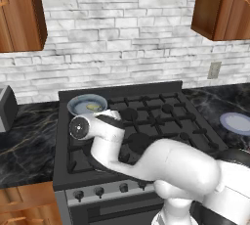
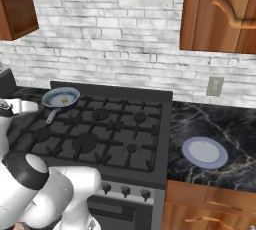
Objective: Pick up the butter stick and place it in the pan. Then turn on the burner for the pan.
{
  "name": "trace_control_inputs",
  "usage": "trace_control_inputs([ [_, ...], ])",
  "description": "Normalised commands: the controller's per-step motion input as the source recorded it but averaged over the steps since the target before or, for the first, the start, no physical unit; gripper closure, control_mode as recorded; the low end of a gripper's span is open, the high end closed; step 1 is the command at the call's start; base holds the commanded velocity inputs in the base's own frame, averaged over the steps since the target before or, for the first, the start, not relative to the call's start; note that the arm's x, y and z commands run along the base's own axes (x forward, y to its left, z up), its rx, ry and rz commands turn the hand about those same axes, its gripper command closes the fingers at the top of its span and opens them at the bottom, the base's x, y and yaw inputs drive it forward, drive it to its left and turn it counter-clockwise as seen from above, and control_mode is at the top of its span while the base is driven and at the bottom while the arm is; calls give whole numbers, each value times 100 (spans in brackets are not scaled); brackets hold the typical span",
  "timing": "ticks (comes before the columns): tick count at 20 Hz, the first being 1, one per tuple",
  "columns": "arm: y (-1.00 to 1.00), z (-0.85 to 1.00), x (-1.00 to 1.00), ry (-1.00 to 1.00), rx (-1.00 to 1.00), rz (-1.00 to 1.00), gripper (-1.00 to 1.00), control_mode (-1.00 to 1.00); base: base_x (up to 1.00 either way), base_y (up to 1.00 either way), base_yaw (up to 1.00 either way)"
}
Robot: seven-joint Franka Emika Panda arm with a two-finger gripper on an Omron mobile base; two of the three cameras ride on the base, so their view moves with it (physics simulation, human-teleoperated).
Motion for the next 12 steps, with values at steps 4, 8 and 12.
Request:
trace_control_inputs([
  [4,0,0,-100,-28,9,-18,-100,-100,0,0,0],
  [8,0,-11,-100,-33,3,-17,-100,-100,0,0,0],
  [12,0,-21,-100,-31,0,-16,-100,-100,0,0,0],
])
